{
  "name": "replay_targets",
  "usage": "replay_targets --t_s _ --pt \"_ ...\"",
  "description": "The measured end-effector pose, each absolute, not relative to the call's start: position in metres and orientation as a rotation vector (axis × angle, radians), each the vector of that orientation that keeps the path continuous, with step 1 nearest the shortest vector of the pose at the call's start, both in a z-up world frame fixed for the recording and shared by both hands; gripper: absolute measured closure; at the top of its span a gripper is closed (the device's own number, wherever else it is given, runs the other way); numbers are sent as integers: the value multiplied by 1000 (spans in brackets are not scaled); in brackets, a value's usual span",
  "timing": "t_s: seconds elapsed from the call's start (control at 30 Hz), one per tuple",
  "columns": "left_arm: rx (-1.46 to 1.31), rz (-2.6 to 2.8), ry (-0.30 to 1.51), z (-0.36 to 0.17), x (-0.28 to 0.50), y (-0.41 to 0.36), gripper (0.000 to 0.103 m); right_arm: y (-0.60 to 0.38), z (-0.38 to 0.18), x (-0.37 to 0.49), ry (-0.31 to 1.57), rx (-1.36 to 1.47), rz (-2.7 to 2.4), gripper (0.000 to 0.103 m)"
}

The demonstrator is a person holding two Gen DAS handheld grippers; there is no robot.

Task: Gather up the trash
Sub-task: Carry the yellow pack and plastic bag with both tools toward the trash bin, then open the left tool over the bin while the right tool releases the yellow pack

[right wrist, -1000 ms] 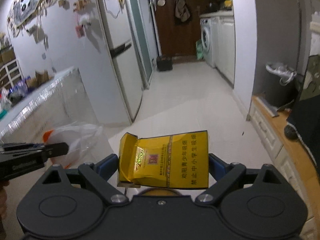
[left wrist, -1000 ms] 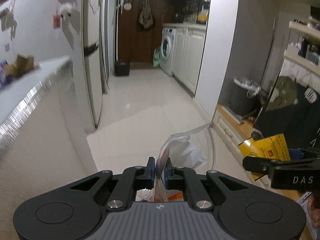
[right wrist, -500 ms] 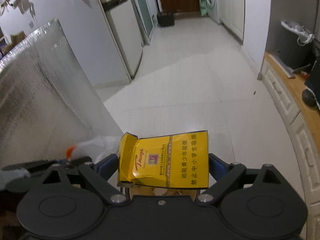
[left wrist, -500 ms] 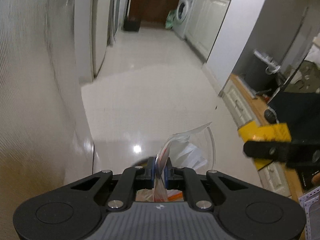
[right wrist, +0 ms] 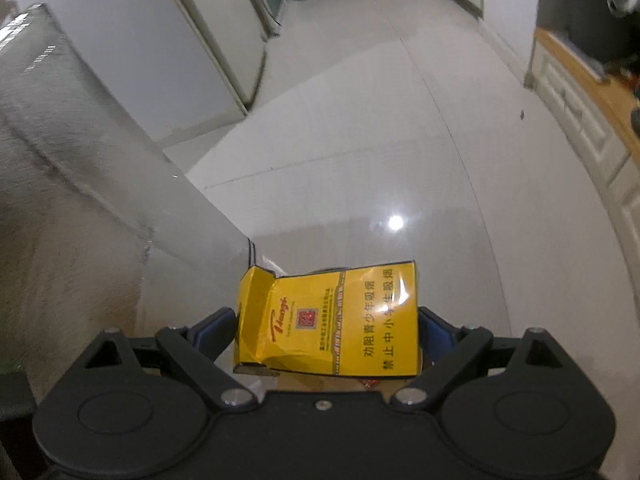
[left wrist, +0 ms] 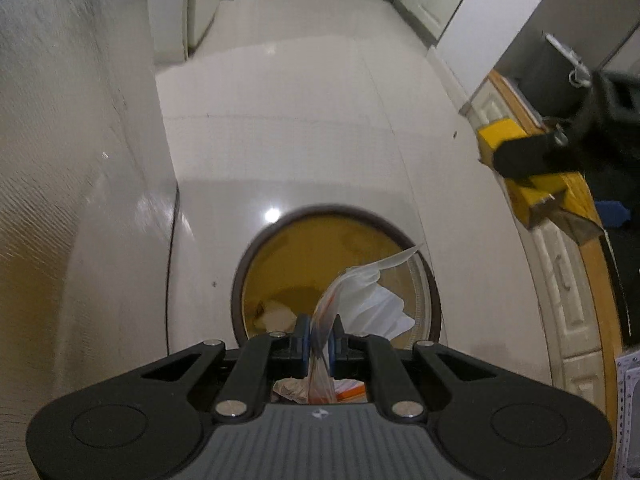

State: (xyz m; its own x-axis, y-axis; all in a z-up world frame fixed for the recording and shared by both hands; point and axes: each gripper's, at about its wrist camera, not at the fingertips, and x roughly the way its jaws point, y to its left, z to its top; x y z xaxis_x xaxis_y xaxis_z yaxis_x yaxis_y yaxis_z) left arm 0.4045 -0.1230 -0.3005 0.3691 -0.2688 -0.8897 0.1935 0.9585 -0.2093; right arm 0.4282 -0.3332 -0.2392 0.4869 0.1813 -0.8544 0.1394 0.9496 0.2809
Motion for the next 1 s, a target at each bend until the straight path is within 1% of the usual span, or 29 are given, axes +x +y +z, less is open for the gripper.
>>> replay_targets --t_s 0.3,0.53,0.57,0.6,0.63,0.67,0.7,0.83,0.93,1.0 --pt "-121 -372 1244 -352 429 -141 93 -343 -288 454 1147 331 1 7" --pt "-64 -427 1290 -383 445 -153 92 -337 -322 471 1209 314 21 7" --pt "-58 -434 1300 -388 446 -153 89 -336 -326 473 1215 314 23 7" --pt "-60 -437 1315 -392 448 -152 80 -336 -331 476 1223 317 24 7" --pt "-71 -434 1330 -396 448 -150 74 -334 -335 477 1229 322 23 7" --pt "-95 -426 1342 -398 448 -147 61 -333 -339 479 1237 327 22 7" --pt "-118 -426 1349 -399 447 -143 56 -331 -343 482 1244 329 23 7" --pt "-61 -411 1364 -401 441 -135 54 -321 -357 491 1262 322 36 7" --pt "-14 -406 1369 -398 439 -131 43 -319 -364 496 1255 334 54 5" --pt "2 -409 1364 -393 438 -127 31 -319 -368 495 1250 339 59 5"
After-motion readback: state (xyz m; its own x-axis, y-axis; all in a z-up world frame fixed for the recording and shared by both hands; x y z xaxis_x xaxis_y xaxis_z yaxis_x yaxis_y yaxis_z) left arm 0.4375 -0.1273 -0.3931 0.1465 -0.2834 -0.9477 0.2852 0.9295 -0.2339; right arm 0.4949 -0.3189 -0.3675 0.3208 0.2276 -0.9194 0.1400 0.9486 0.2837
